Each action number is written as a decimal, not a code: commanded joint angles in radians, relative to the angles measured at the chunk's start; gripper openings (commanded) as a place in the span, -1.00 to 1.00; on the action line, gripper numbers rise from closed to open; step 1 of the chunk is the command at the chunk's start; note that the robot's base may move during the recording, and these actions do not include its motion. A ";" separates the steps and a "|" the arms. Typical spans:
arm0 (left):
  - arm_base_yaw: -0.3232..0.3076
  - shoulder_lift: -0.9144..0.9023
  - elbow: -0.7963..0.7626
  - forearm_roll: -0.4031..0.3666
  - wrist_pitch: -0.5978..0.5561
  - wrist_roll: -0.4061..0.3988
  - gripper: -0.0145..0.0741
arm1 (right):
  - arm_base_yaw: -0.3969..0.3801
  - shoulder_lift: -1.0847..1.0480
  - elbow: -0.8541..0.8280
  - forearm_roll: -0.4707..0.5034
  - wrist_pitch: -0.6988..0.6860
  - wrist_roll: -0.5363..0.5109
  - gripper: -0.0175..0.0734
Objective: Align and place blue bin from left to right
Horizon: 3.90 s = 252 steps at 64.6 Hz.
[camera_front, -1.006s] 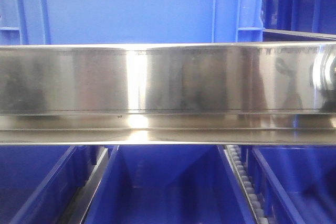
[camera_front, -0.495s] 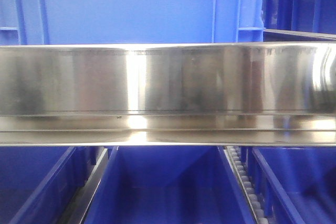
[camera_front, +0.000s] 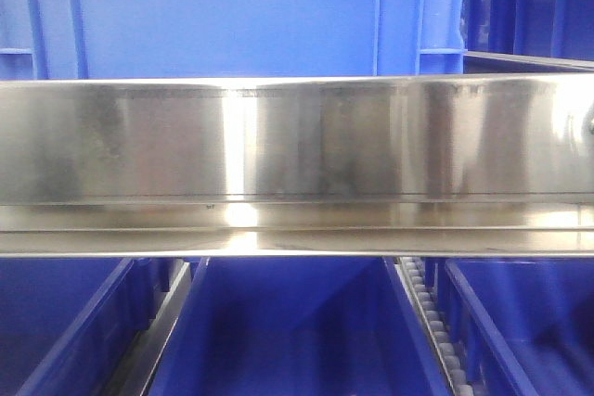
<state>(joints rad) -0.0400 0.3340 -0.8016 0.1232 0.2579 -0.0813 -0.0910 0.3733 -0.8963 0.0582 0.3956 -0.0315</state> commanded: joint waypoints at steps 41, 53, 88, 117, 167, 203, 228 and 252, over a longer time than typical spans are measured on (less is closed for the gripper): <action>-0.312 0.658 -0.576 0.045 0.418 0.000 0.52 | 0.337 0.647 -0.606 0.008 0.378 -0.049 0.64; -0.312 0.873 -0.836 0.047 0.626 -0.029 0.52 | 0.343 0.877 -0.858 -0.003 0.652 -0.040 0.64; -0.223 1.368 -1.378 0.092 0.963 -0.150 0.52 | 0.343 1.375 -1.365 -0.113 0.825 0.164 0.64; -0.192 1.539 -1.390 0.014 0.963 -0.102 0.52 | 0.343 1.547 -1.365 -0.097 0.825 0.164 0.64; -0.134 1.625 -1.390 -0.073 0.963 -0.050 0.52 | 0.343 1.646 -1.365 -0.069 0.825 0.214 0.64; -0.135 1.638 -1.390 -0.066 0.963 -0.050 0.49 | 0.343 1.663 -1.365 -0.058 0.825 0.214 0.20; -0.135 1.638 -1.390 -0.059 0.963 -0.050 -0.65 | 0.343 1.663 -1.365 -0.058 0.825 0.214 -0.79; -0.153 1.628 -1.415 -0.045 0.963 -0.050 -0.70 | 0.343 1.650 -1.365 -0.058 0.825 0.214 -0.79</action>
<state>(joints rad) -0.1794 1.9732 -2.1912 0.0783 1.2246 -0.1323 0.2524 2.0397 -2.2592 0.0277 1.2418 0.1662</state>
